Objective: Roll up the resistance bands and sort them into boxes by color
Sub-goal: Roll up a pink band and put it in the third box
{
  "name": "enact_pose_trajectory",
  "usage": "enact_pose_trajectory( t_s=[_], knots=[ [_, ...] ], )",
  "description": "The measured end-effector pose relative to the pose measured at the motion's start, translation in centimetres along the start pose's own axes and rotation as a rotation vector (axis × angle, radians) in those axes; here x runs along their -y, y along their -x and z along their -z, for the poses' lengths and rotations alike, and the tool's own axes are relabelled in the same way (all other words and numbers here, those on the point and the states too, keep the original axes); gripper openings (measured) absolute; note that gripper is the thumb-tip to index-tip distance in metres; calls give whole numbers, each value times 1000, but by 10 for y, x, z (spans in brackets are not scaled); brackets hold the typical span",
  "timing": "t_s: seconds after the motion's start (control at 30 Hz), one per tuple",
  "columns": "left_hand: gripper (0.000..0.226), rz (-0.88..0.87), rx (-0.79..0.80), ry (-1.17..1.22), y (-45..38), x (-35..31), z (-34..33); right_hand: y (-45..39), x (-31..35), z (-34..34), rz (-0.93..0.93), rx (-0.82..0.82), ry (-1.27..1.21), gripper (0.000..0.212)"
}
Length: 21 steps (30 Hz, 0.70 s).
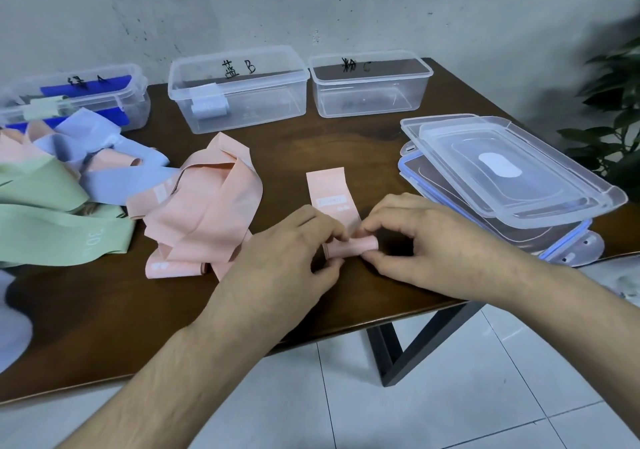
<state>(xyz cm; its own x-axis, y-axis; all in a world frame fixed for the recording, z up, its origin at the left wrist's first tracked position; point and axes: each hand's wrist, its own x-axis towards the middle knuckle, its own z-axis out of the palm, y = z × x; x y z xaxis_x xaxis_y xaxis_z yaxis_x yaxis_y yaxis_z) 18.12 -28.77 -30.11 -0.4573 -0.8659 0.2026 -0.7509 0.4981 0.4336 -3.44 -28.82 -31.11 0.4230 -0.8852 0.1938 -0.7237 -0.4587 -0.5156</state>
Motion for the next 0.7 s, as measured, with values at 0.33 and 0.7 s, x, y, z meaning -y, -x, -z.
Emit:
enact_pose_trajectory(
  t_s=[0.33, 0.7],
  knots=[
    [18, 48, 63, 41, 9, -3, 5, 14, 5, 0, 63, -38, 11, 17],
    [24, 13, 16, 62, 13, 2, 0, 12, 11, -5, 48, -73, 13, 20]
  ],
)
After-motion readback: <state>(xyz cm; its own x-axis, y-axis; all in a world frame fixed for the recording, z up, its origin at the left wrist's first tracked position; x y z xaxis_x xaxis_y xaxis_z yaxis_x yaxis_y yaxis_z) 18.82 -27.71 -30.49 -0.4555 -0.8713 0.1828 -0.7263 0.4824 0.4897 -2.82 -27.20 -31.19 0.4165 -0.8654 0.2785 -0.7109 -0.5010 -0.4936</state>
